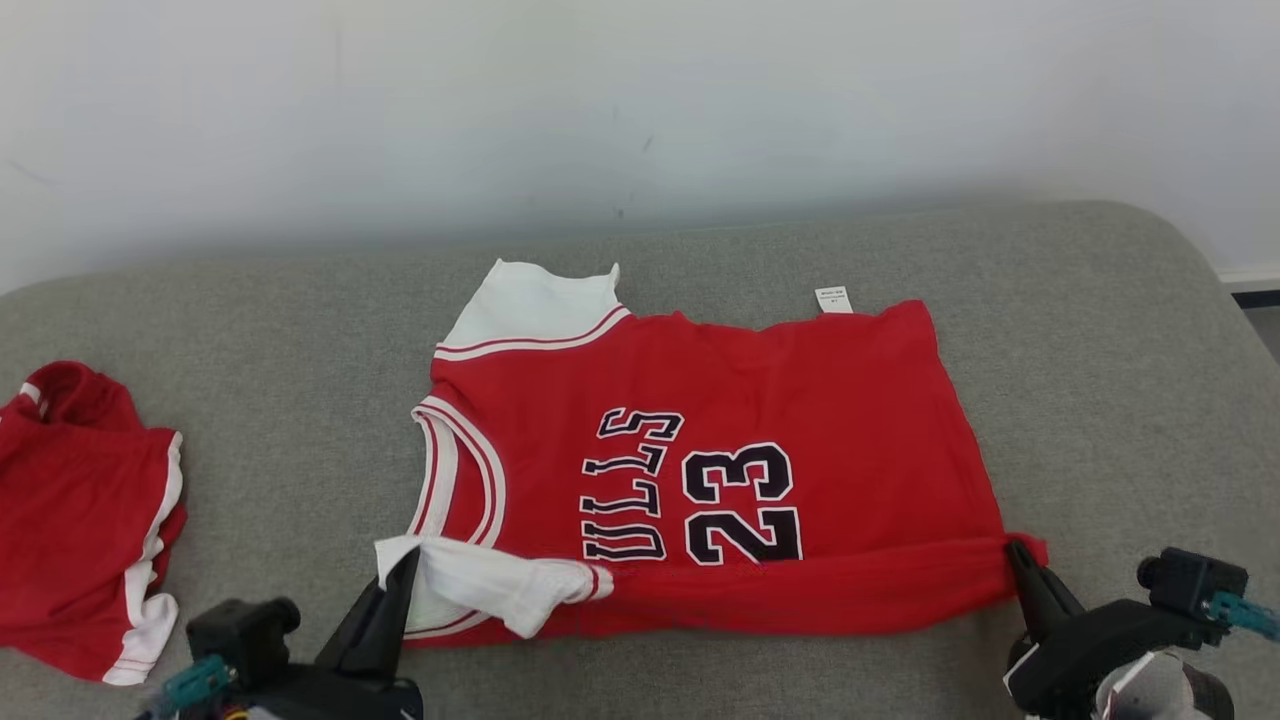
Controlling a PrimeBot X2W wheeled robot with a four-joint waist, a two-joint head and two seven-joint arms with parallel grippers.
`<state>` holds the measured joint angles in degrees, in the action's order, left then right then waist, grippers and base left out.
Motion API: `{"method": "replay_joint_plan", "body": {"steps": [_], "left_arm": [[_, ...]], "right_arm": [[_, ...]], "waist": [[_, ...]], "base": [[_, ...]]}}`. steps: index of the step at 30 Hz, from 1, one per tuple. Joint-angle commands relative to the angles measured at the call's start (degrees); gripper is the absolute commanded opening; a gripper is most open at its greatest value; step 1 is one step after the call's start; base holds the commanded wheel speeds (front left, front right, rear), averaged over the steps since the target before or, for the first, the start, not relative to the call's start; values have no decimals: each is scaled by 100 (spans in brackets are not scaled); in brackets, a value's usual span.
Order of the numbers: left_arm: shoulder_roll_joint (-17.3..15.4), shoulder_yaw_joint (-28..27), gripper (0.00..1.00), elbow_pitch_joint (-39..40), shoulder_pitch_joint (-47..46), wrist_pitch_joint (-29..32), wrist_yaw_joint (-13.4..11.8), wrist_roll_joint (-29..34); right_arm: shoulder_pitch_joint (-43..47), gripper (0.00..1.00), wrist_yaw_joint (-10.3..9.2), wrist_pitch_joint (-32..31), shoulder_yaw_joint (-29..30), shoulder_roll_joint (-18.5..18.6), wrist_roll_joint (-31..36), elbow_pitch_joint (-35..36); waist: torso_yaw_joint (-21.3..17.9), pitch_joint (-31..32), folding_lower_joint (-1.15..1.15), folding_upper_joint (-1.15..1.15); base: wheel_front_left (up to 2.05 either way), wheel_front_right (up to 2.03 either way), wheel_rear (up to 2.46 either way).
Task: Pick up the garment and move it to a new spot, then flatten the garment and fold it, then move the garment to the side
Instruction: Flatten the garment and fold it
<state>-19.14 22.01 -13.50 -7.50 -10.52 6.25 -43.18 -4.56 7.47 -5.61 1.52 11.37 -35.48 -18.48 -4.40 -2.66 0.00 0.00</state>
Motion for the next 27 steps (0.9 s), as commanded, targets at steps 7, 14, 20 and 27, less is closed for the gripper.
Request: {"method": "replay_joint_plan", "body": {"steps": [7, 14, 20, 27], "left_arm": [[131, 333, 0, -1292, -1174, -35, 120, -20], [163, 779, 0, -2171, -1835, -223, 125, -165], [220, 1027, 100, -2608, -2108, -423, 126, -350], [179, 411, 100, -2308, -1707, -465, 120, -75]], "right_arm": [[-1087, 0, 7, 76, 22, -45, 252, -1249], [-1769, 0, 7, 422, -194, -110, 321, -2134], [-2019, 100, 7, 811, -469, -23, 297, -2559], [-1719, 100, 7, 1548, -901, 243, 434, -2513]], "waist": [[22, -316, 0, 0], [-28, -456, 0, 0], [-41, -400, 0, 0], [-14, -187, 0, 0]], "base": [[0, 0, 0], [0, 0, 0], [0, 0, 0], [0, 0, 0]]}}
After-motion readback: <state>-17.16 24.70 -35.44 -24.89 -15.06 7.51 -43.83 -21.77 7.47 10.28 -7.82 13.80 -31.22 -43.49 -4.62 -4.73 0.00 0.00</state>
